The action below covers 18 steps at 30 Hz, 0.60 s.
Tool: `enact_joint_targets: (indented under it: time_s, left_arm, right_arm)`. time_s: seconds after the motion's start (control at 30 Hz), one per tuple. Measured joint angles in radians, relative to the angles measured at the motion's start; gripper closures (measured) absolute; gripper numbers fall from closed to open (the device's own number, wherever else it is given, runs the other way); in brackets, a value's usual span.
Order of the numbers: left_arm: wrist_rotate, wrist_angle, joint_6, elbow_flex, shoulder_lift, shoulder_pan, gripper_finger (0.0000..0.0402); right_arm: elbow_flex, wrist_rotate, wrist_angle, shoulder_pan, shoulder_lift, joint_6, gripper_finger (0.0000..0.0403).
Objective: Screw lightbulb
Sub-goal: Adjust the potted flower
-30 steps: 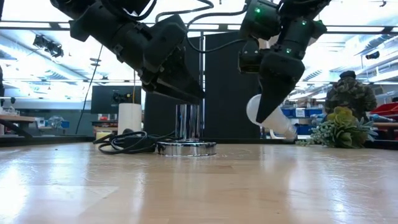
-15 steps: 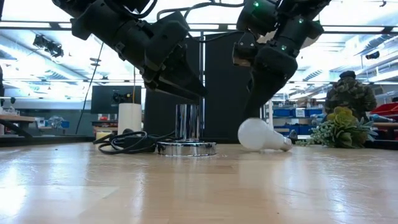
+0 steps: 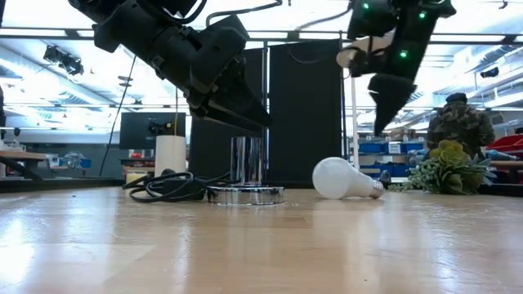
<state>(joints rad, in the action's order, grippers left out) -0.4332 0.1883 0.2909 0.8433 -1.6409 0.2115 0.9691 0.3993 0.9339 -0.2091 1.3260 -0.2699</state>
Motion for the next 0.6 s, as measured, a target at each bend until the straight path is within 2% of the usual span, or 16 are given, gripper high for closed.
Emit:
enact_joint_targets:
  time_s: [0.2,0.3,0.4,0.5,0.6]
  left_arm:
    - [0.000,0.000,-0.025,0.000,0.000,0.000,0.0153]
    - [0.000,0.000,-0.025,0.000,0.000,0.000,0.0153]
    - [0.005,0.000,-0.025,0.000,0.000,0.000,0.0153]
    - [0.013,0.000,-0.027,0.000,0.000,0.000,0.0153]
    - [0.017,0.000,-0.037,-0.001,0.000,0.000,0.0153]
  right_arm:
    - [0.000,0.007,0.159,-0.170,-0.007,-0.077,0.0111]
    - [0.000,0.010,0.178,-0.255,-0.003,-0.077,0.0118]
    - [0.000,-0.036,0.208,-0.330,-0.003,-0.076,0.0121]
    - [0.000,-0.095,0.261,-0.377,0.003,-0.057,0.0121]
    - [0.000,-0.112,0.305,-0.368,0.018,0.030,0.0123]
